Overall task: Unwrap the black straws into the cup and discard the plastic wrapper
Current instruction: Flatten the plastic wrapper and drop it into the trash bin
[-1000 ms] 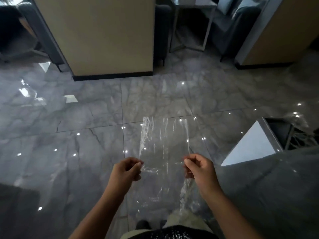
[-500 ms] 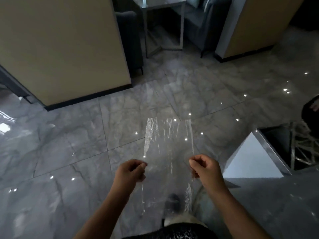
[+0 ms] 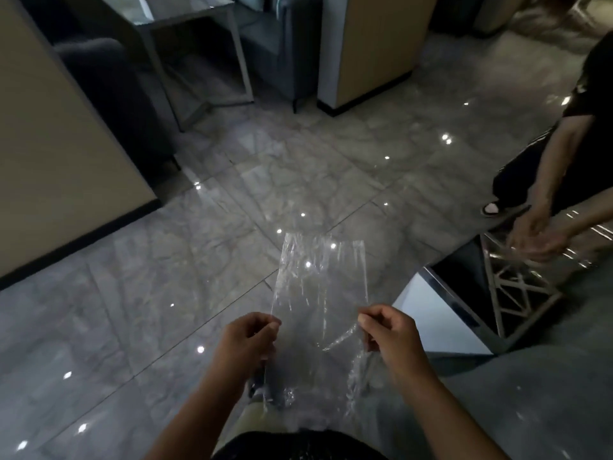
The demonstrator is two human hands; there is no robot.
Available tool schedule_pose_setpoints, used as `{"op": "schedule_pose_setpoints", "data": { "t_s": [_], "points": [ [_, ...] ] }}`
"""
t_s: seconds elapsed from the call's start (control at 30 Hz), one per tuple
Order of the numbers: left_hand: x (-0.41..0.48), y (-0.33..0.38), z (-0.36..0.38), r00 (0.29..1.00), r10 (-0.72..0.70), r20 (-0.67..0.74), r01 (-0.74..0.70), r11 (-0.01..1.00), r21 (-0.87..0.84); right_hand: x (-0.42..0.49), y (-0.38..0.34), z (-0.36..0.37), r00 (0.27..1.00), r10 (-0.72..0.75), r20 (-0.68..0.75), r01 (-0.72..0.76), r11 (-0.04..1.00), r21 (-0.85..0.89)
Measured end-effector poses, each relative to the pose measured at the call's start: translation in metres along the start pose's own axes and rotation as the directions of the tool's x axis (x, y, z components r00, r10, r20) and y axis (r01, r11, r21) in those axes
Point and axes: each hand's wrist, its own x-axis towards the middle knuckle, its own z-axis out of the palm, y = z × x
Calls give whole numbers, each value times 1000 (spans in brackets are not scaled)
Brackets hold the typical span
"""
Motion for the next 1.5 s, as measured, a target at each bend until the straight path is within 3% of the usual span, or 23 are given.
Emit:
{"op": "schedule_pose_setpoints", "data": {
  "t_s": [0.33,0.67,1.1,1.3,1.5],
  "points": [
    [179,88,16,972,9,235,-33,995,99,133,-51,14,967,143,-213,-123,987,105],
    [326,176,49,853,-3,522,-124,970,209,208,-86,27,855,231,-464,-98,951,292],
    [429,249,215,670,-115,734,-269,883,384,300,-83,-64,660,359,-660,29,865,500],
    [449,271,315,546,-190,816,-375,815,441,314,-67,-104,518,463,-719,98,803,588],
    [448,271,394,388,-332,860,-422,765,486,302,-53,-128,297,551,-780,170,774,611]
  ]
}}
